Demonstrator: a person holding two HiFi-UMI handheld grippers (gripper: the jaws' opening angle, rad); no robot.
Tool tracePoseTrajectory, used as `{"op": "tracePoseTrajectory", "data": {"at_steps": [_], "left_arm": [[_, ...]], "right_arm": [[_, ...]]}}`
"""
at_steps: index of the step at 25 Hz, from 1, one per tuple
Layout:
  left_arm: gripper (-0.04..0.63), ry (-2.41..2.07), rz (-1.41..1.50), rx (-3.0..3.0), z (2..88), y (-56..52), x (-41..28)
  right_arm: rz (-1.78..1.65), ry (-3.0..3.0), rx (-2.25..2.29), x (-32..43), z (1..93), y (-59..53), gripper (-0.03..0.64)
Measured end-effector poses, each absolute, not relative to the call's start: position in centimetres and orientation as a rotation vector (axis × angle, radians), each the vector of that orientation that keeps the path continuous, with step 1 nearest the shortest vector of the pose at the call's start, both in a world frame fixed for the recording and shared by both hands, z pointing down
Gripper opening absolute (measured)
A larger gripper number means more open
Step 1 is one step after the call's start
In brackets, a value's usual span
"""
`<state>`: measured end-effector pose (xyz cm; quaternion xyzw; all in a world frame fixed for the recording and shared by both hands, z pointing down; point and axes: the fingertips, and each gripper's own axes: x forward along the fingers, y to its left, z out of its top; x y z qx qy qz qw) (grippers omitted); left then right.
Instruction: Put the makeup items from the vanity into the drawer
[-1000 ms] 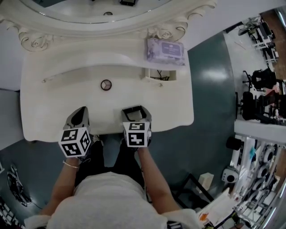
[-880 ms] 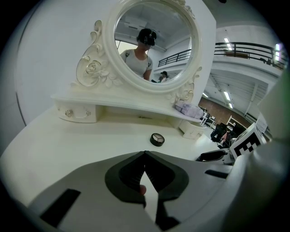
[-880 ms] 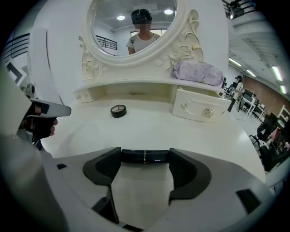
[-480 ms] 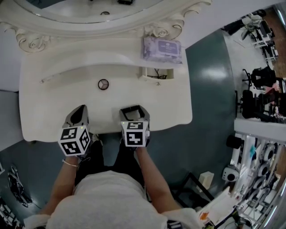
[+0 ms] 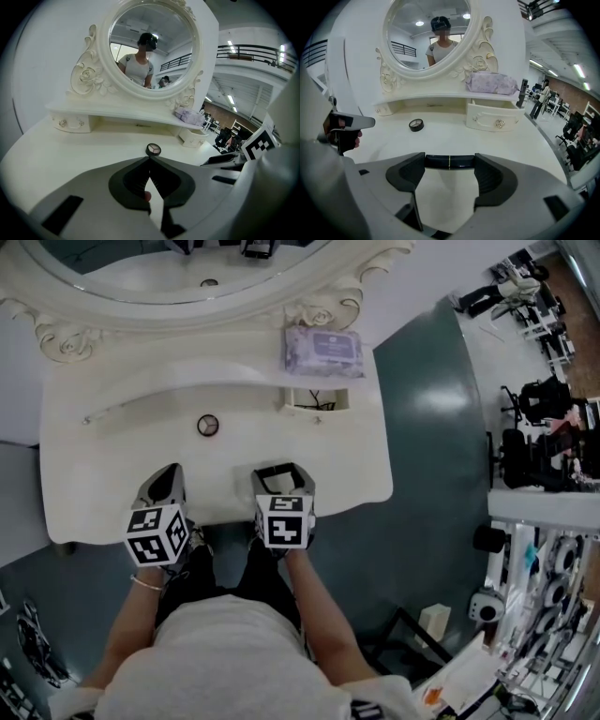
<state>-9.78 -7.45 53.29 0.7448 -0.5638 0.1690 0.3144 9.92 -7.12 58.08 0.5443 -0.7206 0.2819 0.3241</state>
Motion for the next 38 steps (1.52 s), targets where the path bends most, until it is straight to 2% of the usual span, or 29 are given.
{"op": "tracePoseTrajectory", "data": {"at_steps": [24,38], "left_arm": [[0.003,-1.455,0.38,2.123,48.1,-11.5,-1.5],[0.003,-1.379,0.434,2.199,48.2,-14.2,3.0]], "right_arm": [[0.662,-1.966,1.58,16.1,51.2,-12.1,0.318],[0.648,-1.98,1.633,17.8,49.4,-16.8,0.318]]}}
